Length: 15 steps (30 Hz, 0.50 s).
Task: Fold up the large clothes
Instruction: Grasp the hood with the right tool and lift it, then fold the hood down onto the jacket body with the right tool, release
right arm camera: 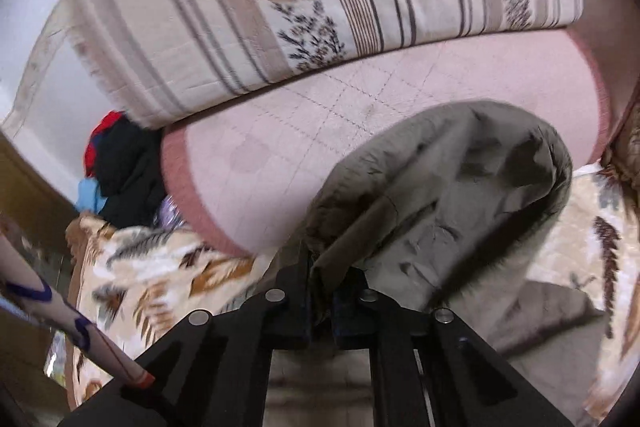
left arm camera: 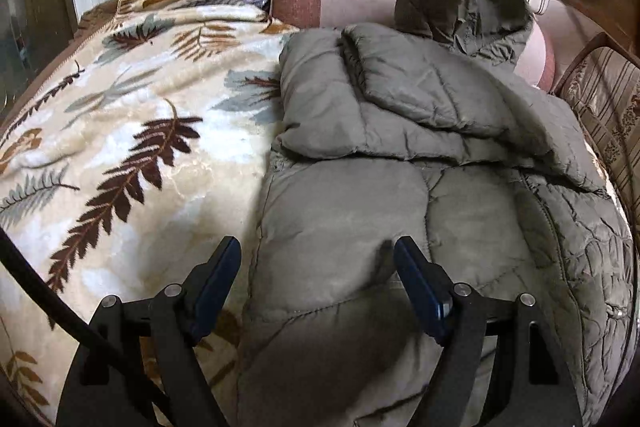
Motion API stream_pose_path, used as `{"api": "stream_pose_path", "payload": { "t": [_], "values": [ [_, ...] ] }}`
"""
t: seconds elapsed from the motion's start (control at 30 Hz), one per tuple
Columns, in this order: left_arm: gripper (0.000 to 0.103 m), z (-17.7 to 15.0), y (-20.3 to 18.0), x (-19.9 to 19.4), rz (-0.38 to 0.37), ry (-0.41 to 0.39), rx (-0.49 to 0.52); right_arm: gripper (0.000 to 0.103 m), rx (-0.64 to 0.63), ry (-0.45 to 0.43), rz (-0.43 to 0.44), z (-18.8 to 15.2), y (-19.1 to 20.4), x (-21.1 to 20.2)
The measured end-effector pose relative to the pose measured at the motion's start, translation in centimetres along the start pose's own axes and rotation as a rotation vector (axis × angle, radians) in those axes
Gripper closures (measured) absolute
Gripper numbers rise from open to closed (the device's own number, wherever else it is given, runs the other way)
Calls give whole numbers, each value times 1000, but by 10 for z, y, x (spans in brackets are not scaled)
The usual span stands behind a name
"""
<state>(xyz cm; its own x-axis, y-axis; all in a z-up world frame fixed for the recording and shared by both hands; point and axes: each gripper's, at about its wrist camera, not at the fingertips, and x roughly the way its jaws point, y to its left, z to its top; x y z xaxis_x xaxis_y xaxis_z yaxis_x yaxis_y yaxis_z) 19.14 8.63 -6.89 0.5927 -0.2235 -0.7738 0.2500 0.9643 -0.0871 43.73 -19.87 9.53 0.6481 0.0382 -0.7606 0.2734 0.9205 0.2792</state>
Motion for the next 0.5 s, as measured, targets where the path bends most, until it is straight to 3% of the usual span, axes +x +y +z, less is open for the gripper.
{"api": "stream_pose_path", "payload": {
  "t": [0.33, 0.5],
  "values": [
    [25, 1, 13, -23, 54, -76, -30, 97, -179, -2, 60, -129, 12, -139],
    [25, -3, 22, -30, 70, -82, -67, 97, -209, 47, 116, -206, 2, -168]
  ]
}}
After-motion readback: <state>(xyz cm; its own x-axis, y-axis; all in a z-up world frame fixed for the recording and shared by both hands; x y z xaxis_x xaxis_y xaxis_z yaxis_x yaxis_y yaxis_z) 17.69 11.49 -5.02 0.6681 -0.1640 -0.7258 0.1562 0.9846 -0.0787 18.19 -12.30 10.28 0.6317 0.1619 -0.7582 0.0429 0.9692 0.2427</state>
